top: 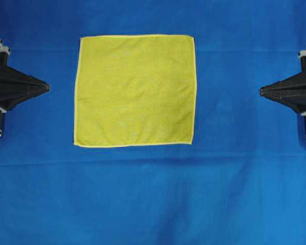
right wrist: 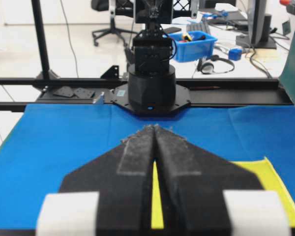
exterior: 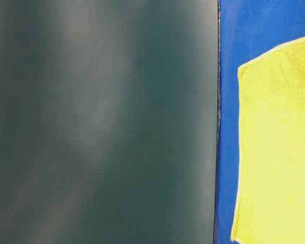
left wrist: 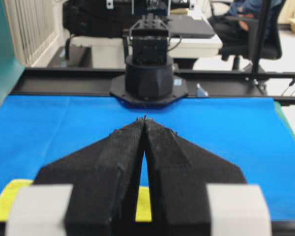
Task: Fold the yellow towel.
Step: 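Move both grippers to the towel's far corners and pinch them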
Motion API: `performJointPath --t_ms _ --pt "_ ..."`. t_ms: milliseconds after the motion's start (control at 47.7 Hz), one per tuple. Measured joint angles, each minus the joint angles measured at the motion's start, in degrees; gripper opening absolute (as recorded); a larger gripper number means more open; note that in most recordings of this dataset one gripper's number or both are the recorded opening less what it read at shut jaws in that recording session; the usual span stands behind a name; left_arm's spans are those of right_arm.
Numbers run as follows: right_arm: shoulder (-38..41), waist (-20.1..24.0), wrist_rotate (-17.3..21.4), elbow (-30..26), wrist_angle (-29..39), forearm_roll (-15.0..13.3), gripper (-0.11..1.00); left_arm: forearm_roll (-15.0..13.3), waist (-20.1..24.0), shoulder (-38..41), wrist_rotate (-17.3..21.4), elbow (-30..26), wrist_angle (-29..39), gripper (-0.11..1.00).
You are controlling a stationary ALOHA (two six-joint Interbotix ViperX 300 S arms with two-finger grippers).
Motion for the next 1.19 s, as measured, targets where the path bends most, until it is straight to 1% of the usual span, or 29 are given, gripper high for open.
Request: performJointPath --t_ms 63,168,231,272,377,461,629,671,713,838,880,901,922,964,985,1069,1195 --pt "0.09 -0.44 0.09 -0.44 0.0 0.0 0.0 -0.62 0.0 0.0 0.35 -0.53 1.67 0.0" --pt "1.23 -2.55 0.09 -2.29 0.79 0.09 0.0 -0.88 0.26 0.09 1.49 -1.85 5.19 0.0" --pt "2.72 -4.31 0.35 -3.43 2.02 0.18 0.0 -0.88 1.14 0.09 2.37 -2.29 6.86 0.0" --pt "4.22 -6.24 0.7 -4.39 3.43 0.26 0.0 -0.97 2.11 0.26 2.72 -2.29 7.65 0.0" --pt "8.53 -10.99 1.32 -6.42 6.42 0.44 0.0 -0.97 5.8 1.41 3.16 -2.29 9.49 0.0" --pt "12.48 -13.89 1.58 -8.0 7.91 0.44 0.0 -0.97 9.14 3.34 3.34 -2.29 10.2 0.0" --pt "21.8 -19.6 1.58 -10.72 8.96 0.44 0.01 -1.05 16.44 9.05 3.43 -2.29 10.46 0.01" --pt "24.61 -21.01 1.49 -11.6 9.32 0.44 0.01 -1.05 17.93 10.72 3.52 -2.29 10.46 0.05" --pt "27.16 -22.15 1.49 -12.57 9.84 0.35 0.08 -1.05 19.86 13.01 3.52 -2.46 10.46 0.16" --pt "34.98 -25.49 1.49 -16.52 11.78 -0.53 0.46 -0.97 25.4 20.74 3.52 -3.43 10.46 0.54" --pt "37.97 -26.63 1.49 -18.28 12.3 -1.41 0.58 -1.05 26.89 22.68 3.52 -3.87 10.28 0.66" --pt "39.29 -27.16 1.49 -18.9 12.48 -1.76 0.61 -0.97 27.51 23.64 3.6 -4.04 10.28 0.71" --pt "40.52 -27.51 1.49 -19.6 12.66 -2.02 0.63 -1.05 28.3 24.7 3.6 -4.39 10.28 0.75" --pt "43.07 -28.13 1.49 -20.92 12.83 -2.64 0.61 -0.97 30.06 27.77 3.6 -5.27 10.2 0.83" --pt "44.3 -28.39 1.49 -21.53 13.01 -2.99 0.59 -1.05 30.85 29.36 3.6 -5.71 10.11 0.84" --pt "48.78 -29.27 1.49 -23.73 13.27 -3.78 0.53 -1.05 33.4 35.16 3.69 -7.29 9.58 0.83" --pt "55.37 -31.11 1.49 -26.37 13.36 -4.31 0.54 -1.05 35.6 42.45 3.69 -9.58 8.0 0.83"
